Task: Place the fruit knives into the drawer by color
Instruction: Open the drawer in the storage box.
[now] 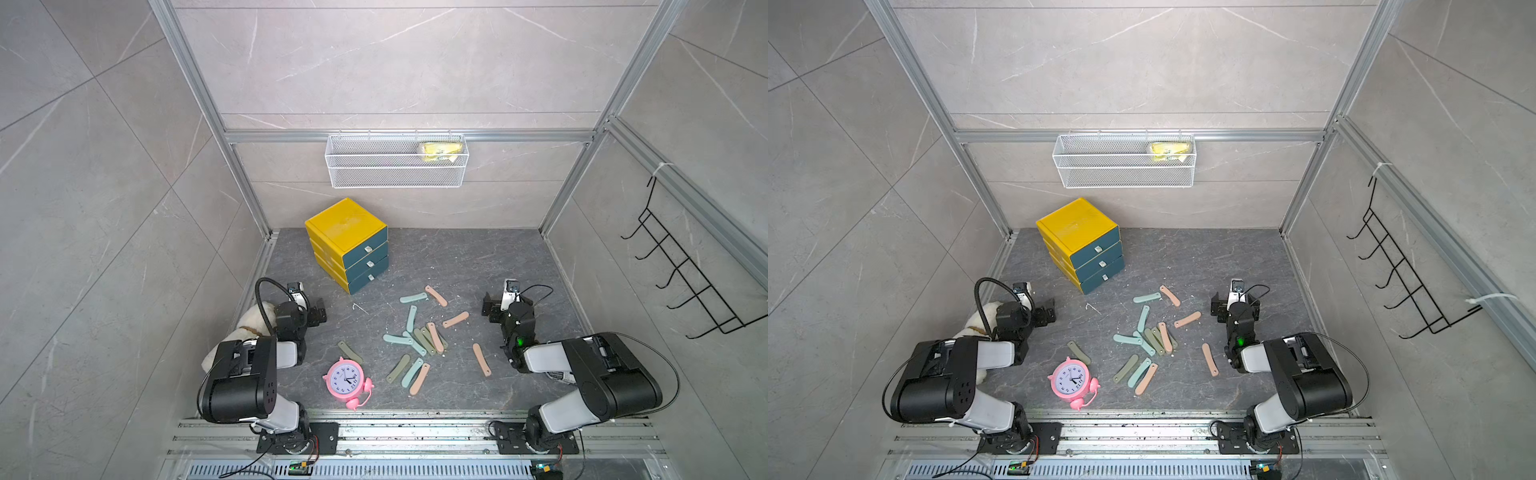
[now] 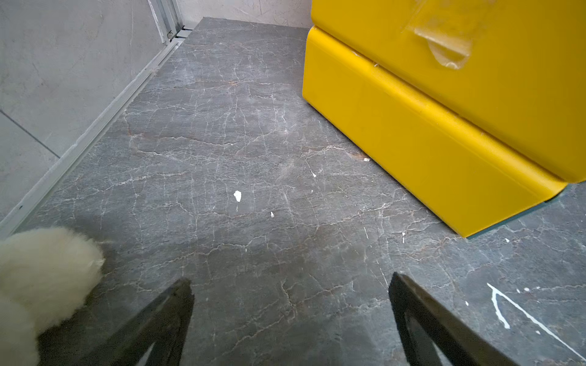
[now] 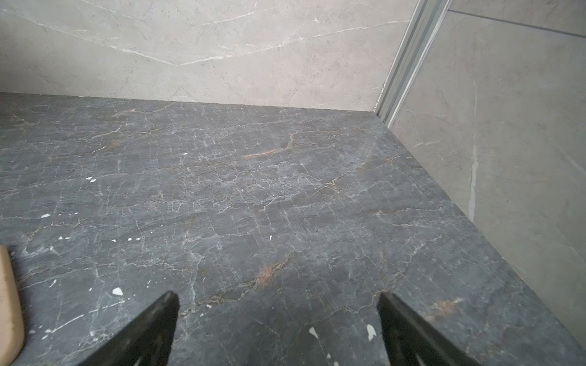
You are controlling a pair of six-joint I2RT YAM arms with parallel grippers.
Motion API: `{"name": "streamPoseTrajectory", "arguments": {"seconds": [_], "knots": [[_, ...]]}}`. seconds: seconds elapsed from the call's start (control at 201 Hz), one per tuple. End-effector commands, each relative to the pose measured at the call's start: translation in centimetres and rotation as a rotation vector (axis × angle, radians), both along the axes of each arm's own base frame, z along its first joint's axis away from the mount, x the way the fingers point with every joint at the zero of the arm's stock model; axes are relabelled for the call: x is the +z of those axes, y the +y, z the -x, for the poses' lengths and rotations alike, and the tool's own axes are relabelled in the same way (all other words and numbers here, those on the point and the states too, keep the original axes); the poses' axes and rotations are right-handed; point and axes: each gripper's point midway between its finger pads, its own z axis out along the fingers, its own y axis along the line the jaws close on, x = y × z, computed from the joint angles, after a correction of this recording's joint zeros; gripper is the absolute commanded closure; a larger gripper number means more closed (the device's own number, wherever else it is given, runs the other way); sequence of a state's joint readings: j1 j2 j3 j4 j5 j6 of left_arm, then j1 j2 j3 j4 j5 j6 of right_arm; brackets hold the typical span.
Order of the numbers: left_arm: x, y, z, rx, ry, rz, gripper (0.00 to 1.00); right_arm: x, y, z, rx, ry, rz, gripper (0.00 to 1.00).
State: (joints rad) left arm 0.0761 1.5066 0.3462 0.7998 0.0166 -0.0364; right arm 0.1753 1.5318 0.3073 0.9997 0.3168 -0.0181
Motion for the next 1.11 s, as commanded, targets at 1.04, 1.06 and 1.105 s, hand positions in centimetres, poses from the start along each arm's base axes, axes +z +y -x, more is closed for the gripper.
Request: {"name": "streamPoseTrajectory", "arguments": {"seconds": [1.04,1.06,1.105], "knots": [[3.9,-0.8,-1.6,-0.021,0.007,-0.078,0.0,2.0,0.2,-0.1,0.015,-0.028,-0.019,0.01],[4.6,-1.1,-1.8,-0.025,0.012,-0.095,0.0,2.3,0.2,-0.1,0.017,-0.023,-0.014,0.01],[5.8,-1.9,-2.2,-0.042,0.021,-0.127,0.0,3.1,0.5,-0.2,0.021,-0.011,-0.003,0.01]]}}
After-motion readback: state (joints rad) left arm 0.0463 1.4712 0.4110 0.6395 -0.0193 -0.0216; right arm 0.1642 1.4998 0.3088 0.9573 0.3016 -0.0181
